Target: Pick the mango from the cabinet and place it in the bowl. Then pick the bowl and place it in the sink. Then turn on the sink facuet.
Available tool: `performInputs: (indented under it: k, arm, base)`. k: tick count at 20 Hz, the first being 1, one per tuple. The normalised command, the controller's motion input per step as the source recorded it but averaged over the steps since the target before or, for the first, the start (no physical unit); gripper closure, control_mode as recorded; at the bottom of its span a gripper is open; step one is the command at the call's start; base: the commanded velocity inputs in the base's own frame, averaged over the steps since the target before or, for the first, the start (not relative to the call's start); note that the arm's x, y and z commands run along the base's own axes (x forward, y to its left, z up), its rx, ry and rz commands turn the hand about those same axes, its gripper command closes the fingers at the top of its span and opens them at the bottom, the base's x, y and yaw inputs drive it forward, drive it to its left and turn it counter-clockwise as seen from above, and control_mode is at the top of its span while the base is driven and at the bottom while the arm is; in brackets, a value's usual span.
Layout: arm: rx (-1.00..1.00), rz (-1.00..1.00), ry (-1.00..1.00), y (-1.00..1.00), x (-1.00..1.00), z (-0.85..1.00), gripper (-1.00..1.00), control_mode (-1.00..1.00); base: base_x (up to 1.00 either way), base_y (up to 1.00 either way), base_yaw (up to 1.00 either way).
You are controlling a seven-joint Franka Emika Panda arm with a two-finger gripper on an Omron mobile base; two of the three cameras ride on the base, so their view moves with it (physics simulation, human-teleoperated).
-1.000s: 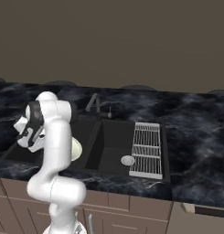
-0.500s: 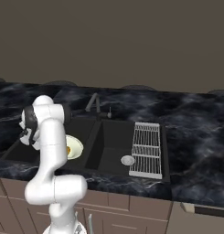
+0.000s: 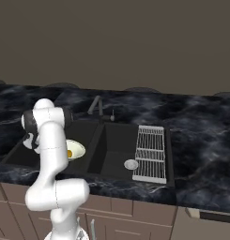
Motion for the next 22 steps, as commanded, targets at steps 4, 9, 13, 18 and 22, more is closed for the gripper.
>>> performInputs:
  k: [4,9,13,18,22]
  arm:
    - [0.0,-0.03,0.0,0.23,0.0,-0.17,-1.0,-1.0]
    - [0.05,-0.06,0.0,0.17,-0.02,0.32,-1.0,-1.0]
    - [0.02,-0.08,0.0,0.24,0.0,0.56,-1.0,-1.0]
    - [0.01,-0.08,0.0,0.22,-0.05,0.96,-1.0,-1.0]
    - [0.04,-0.07,0.0,0.14,-0.47,0.98,-1.0,-1.0]
  base:
    - [0.0,0.0,0.0]
    - [0.0,0.0,0.0]
    - [0.0,0.0,0.0]
    - [0.0,0.0,0.0]
    - [0.0,0.0,0.0]
